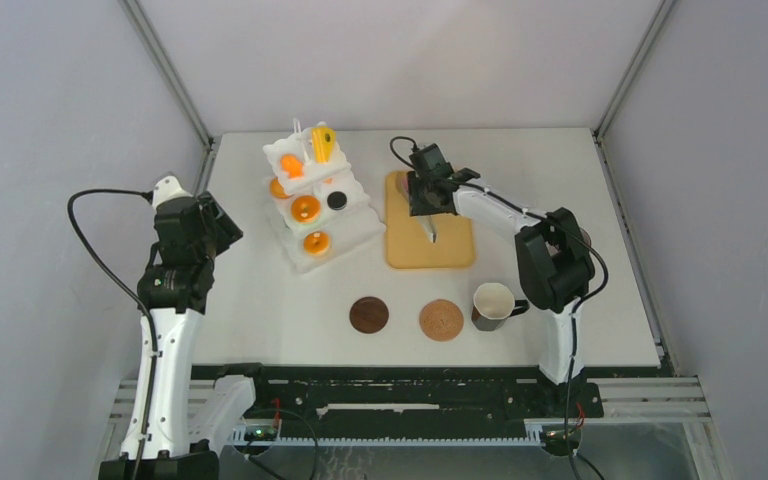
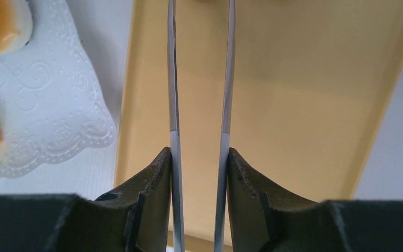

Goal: Serve the afternoon tea

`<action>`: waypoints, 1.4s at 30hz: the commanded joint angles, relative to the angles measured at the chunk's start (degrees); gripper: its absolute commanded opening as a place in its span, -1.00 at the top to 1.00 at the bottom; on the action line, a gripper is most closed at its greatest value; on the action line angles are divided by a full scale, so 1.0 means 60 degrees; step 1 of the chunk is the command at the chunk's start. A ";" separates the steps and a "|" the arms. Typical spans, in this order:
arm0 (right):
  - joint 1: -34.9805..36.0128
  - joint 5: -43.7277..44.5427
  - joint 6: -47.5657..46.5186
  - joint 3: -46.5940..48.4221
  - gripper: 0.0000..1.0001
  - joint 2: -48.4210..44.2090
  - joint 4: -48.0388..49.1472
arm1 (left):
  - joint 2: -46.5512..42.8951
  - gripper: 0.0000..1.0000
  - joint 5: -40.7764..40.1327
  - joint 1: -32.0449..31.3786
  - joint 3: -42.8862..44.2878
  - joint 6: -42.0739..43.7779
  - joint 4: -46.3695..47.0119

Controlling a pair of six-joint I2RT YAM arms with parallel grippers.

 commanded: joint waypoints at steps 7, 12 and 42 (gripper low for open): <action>-0.0019 -0.0157 0.0238 -0.0906 0.41 -0.2243 0.0247 | -0.0372 -0.31 -0.0075 0.0072 -0.0209 0.0120 0.0283; 0.0157 -0.0460 0.0295 -0.1670 0.42 -0.2961 0.0353 | -0.0462 -0.31 -0.0053 0.0064 -0.0235 0.0169 0.0255; 0.2325 -0.1432 -0.0166 -0.1105 0.11 -0.1526 0.0791 | -0.0660 -0.31 -0.0034 0.0068 -0.0140 0.0245 -0.0021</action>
